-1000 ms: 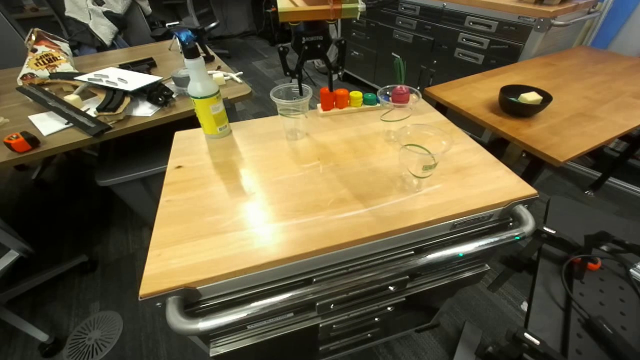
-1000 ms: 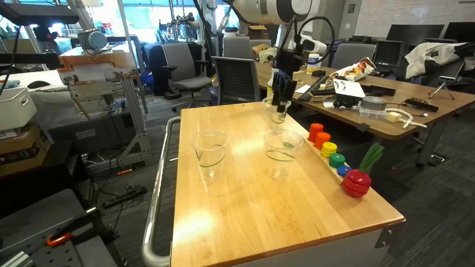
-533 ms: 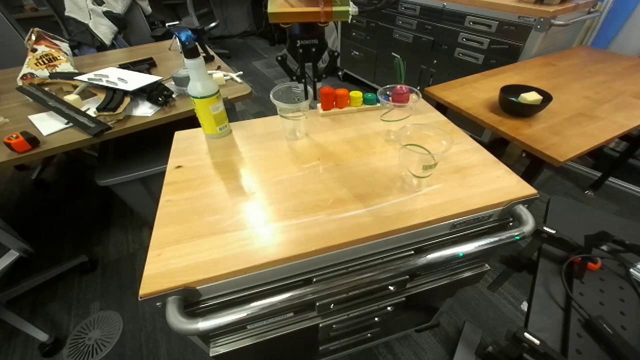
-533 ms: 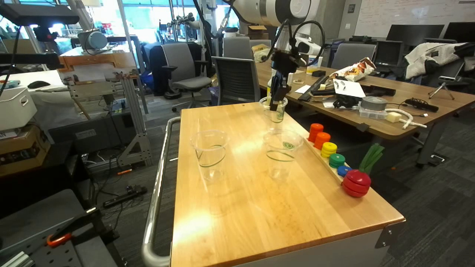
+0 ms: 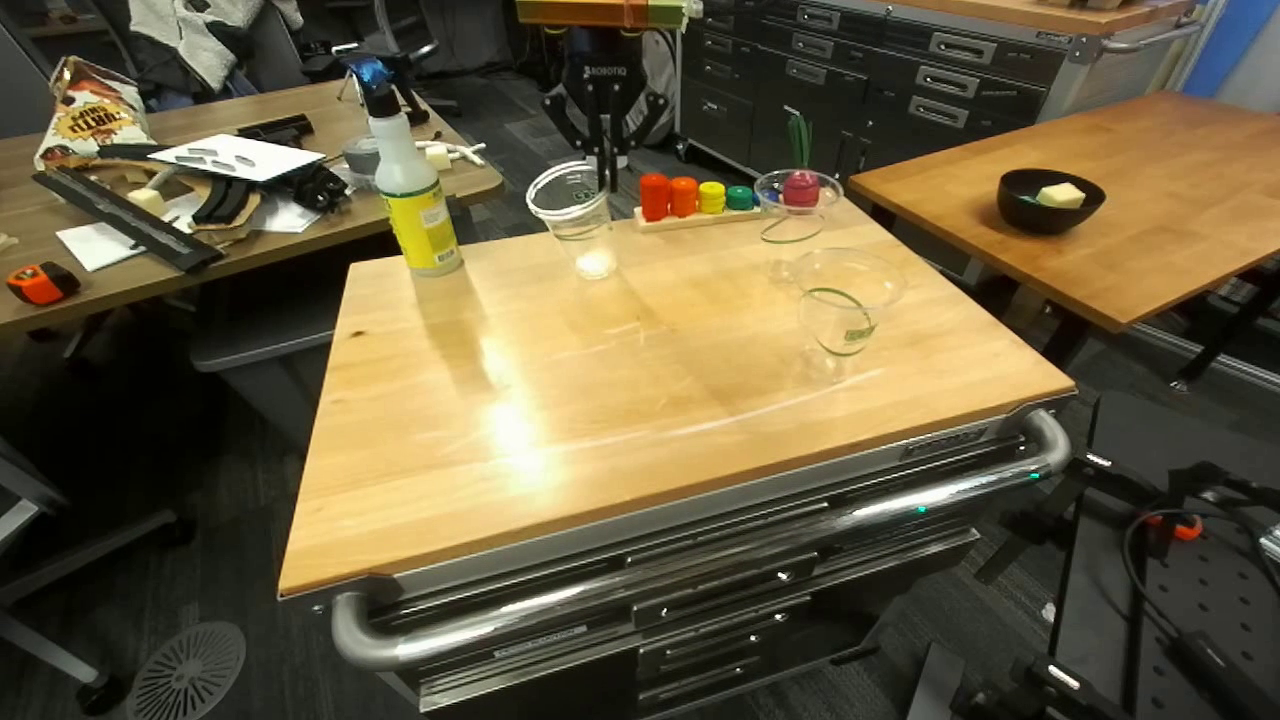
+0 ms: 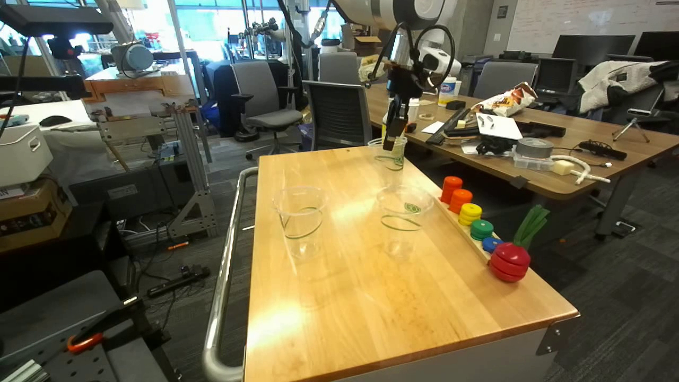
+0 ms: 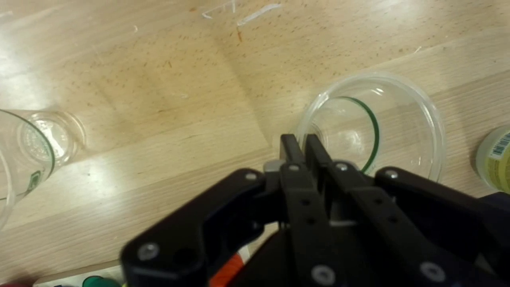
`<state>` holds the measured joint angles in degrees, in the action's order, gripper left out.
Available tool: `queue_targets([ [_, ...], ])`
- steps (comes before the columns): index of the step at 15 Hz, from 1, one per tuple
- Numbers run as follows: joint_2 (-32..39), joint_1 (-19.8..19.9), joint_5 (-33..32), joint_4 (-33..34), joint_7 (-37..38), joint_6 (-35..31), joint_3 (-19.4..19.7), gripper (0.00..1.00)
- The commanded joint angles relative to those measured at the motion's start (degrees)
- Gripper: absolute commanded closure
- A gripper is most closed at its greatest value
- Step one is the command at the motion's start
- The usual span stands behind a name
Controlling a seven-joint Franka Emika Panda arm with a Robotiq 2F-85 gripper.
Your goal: Stack the cups into each other
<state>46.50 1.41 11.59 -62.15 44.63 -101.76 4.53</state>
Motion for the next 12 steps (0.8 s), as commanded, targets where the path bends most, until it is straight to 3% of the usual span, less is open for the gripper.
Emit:
queue_targets([
  [1, -5.23, 1.86, 4.74, -2.02, 0.86, -0.43, -1.66, 0.98],
  [7, -18.92, 5.75, 15.37, -10.30, -0.22, -2.00, -1.67, 0.98],
  [12, -32.47, 8.10, 16.66, -23.44, 0.38, -2.22, 1.22, 0.98],
])
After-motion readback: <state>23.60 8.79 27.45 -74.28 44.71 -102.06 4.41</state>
